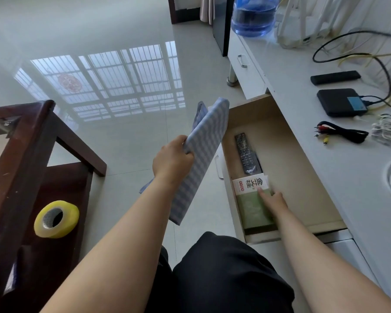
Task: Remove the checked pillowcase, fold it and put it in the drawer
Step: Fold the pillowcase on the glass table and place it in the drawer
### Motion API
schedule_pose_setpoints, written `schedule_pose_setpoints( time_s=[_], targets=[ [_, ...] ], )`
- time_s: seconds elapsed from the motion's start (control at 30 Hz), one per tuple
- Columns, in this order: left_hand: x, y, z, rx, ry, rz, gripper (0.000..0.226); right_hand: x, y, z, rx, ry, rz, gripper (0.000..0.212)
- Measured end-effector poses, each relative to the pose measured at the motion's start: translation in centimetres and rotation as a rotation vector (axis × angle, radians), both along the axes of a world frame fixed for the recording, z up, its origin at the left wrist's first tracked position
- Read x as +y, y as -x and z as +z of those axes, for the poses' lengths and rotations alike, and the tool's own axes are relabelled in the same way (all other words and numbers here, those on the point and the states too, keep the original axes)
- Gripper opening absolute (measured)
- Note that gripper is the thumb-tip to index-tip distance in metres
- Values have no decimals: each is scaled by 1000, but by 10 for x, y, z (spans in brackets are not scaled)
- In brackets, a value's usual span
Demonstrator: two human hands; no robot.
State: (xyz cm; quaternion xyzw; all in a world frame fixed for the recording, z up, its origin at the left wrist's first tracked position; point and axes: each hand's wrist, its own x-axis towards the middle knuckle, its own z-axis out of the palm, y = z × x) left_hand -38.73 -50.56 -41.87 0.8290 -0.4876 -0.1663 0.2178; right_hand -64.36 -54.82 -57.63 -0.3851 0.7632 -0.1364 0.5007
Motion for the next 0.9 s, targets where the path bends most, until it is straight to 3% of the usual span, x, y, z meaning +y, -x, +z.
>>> schedule_pose_setpoints(
  time_s=[0.1, 0.17, 0.23, 0.33, 0.4, 0.53, 0.63, 0.73, 0.83, 0.9],
  targets=[
    [-6, 10, 4, 9, 47, 8, 29, -1, -1, 3, -78, -8, 34, 68],
    [-13, 16, 6, 58, 105, 24, 28, -4, 4, 13, -4, 52, 10, 70],
    [-22, 24, 7, 194, 170, 60, 23, -8, 11, 25, 52, 191, -29, 59],
    [-37, 40, 2, 485, 264, 156, 11, -13, 18, 50, -11, 395, -61, 40],
    [-46, 54, -8, 586, 269, 204, 11, -18, 22, 68, -54, 474, -39, 31],
    [-62, 91, -39, 618, 168, 188, 21, -22, 35, 99, -61, 640, -17, 17],
    [-71, 120, -58, 681, 148, 196, 13, -23, 49, 110, 10, 722, -44, 15],
    [-78, 152, -72, 942, 125, 222, 15, -26, 62, 112, -18, 774, -160, 15],
    [-88, 182, -90, 1267, -65, 121, 26, -27, 75, 116, -28, 815, -247, 16],
    [-89, 197, -95, 1251, -251, -22, 42, -27, 81, 115, 18, 803, -239, 15]
  ],
)
